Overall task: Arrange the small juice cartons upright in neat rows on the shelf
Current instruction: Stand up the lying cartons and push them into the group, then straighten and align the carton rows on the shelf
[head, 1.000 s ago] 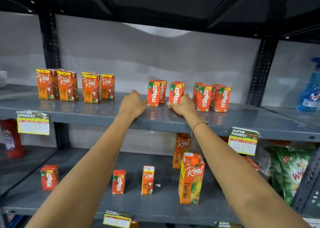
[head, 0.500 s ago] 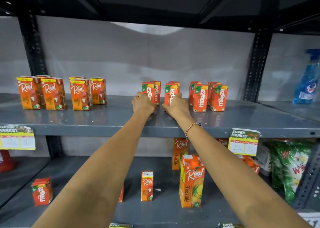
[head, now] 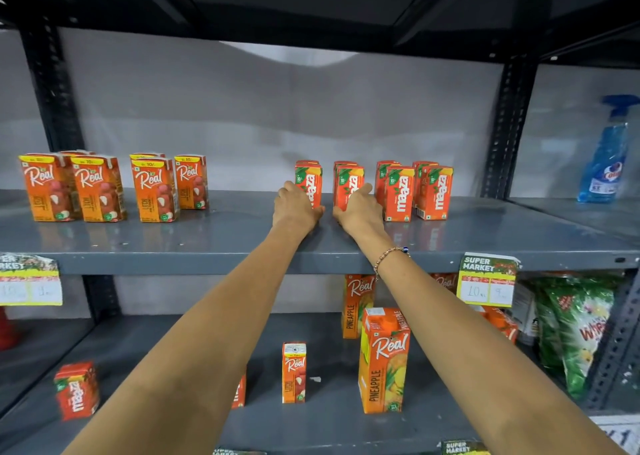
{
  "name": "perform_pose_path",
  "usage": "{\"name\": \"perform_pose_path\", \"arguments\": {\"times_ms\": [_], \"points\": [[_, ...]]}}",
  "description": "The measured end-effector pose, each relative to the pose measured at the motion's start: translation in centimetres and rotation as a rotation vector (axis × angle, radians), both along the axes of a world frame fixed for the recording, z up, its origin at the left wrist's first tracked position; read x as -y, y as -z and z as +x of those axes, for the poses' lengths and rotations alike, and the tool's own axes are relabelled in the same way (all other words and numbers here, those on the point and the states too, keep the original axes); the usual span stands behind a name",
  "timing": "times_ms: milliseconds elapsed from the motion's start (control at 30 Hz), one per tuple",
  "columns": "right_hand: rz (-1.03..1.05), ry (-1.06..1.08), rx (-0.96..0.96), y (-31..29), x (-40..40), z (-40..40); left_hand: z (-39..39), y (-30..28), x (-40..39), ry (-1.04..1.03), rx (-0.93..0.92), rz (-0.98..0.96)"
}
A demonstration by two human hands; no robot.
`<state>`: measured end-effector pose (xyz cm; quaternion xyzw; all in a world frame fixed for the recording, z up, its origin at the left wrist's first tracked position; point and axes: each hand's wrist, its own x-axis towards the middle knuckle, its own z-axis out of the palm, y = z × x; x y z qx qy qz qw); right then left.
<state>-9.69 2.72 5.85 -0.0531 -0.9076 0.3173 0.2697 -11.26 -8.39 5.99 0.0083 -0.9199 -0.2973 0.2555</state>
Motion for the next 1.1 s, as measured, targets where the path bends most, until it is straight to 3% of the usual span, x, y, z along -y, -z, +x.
{"name": "perform_pose_path", "arguments": {"times_ms": [700,867,967,1100], "points": [[-0.004,-0.03,0.063,-0.3,-0.1,1.4,1.3,-0.3,0.1,-0.005,0.049,-0.106],[0.23,0.069,0.132,0.0,0.6,4.0,4.1,0.0,1.7,0.098,0.057,-0.201],[0.304,0.121,0.049,0.5,3.1,6.1,7.4,0.4,5.6,0.179,-0.021,-0.198],[0.233,0.008,-0.128,0.2,10.3,7.7,10.5,0.3,16.3,0.005,-0.288,-0.11]]}}
